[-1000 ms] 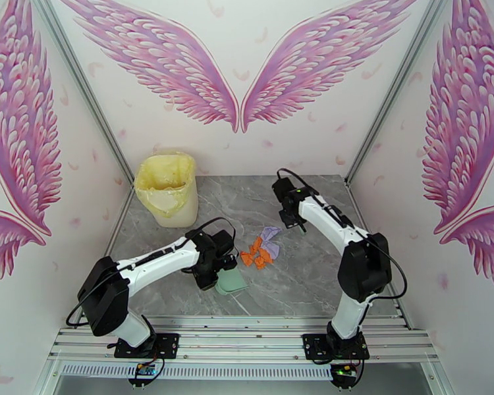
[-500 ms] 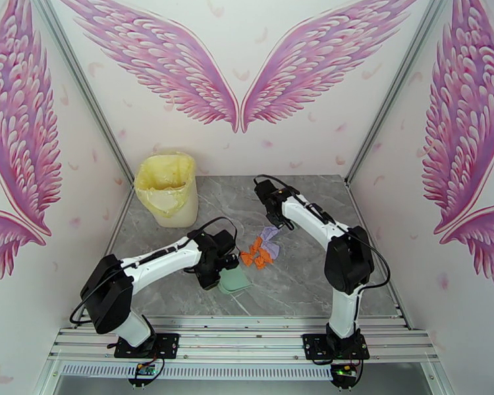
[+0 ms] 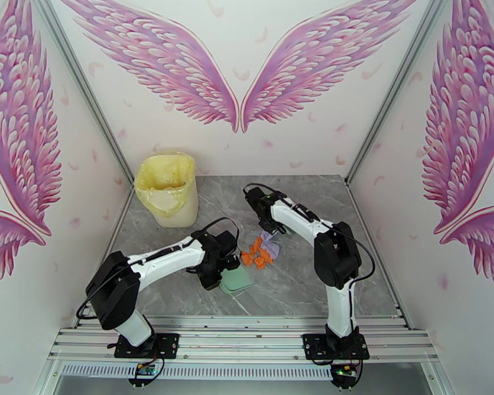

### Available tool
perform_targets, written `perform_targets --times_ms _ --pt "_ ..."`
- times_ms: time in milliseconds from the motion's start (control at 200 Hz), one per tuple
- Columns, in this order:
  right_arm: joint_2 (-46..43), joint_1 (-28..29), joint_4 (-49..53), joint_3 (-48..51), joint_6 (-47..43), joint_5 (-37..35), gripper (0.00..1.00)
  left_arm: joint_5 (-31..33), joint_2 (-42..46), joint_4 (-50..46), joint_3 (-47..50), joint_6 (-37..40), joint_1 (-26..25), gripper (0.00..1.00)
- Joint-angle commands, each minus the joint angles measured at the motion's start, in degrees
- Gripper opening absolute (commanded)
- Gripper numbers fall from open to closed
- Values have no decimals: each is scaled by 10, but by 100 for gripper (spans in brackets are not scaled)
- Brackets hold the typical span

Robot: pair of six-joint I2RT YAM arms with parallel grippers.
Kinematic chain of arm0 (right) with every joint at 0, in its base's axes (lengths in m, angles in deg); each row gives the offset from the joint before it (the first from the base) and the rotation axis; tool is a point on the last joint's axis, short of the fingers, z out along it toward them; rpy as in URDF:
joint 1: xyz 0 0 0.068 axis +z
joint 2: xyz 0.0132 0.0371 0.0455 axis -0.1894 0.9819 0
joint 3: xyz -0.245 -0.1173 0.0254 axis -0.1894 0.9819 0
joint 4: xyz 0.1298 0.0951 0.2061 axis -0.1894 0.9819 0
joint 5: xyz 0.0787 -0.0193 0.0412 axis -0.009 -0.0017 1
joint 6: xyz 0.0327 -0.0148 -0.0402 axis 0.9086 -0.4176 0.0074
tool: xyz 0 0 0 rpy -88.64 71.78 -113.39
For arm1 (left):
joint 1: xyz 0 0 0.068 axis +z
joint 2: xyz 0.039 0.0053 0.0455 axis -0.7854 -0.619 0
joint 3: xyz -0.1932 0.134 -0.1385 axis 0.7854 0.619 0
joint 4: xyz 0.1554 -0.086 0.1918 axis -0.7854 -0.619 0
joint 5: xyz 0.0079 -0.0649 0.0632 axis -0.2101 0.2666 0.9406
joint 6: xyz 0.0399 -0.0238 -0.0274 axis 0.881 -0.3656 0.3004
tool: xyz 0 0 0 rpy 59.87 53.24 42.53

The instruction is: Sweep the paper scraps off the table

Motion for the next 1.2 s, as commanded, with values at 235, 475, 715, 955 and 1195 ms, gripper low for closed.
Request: perform_targets --times_ms 235,475,715,955,1195 --pt "-29 50 13 64 32 70 0 -2 -66 13 -43 -1 -5 0" --pt "-55 98 34 86 75 108 0 1 -97 12 -71 0 -5 0" --pt "-81 129 78 92 114 154 0 10 -103 14 -99 -2 -4 0" --pt "-117 144 78 104 164 256 0 9 -108 30 -98 -5 -3 0" --pt "-161 144 63 118 189 309 0 4 -101 44 -85 -3 1 0"
